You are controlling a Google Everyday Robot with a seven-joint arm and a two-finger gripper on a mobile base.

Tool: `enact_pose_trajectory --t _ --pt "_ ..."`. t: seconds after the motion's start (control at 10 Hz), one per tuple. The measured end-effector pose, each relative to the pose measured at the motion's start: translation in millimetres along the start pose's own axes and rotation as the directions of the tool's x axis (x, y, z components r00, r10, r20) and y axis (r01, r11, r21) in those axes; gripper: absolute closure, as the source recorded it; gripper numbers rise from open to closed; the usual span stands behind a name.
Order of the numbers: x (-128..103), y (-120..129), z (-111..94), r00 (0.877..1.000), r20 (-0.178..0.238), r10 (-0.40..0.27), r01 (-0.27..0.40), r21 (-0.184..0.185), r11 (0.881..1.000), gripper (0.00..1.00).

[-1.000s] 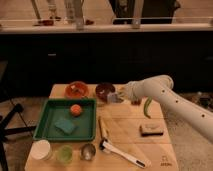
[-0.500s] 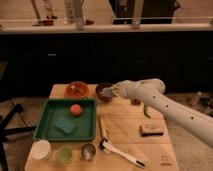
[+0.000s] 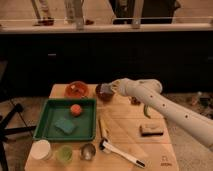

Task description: Place towel in purple bowl

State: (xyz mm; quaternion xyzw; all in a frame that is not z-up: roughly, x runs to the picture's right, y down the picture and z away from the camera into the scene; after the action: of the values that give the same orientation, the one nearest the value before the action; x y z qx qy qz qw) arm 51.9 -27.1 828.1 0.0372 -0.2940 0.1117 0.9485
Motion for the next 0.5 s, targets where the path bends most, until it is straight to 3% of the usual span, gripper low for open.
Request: enact_pose_trajectory --t 0.5 --pt "-2 -11 33 0.996 0.073 0.057 -0.056 -0.022 0.998 1.00"
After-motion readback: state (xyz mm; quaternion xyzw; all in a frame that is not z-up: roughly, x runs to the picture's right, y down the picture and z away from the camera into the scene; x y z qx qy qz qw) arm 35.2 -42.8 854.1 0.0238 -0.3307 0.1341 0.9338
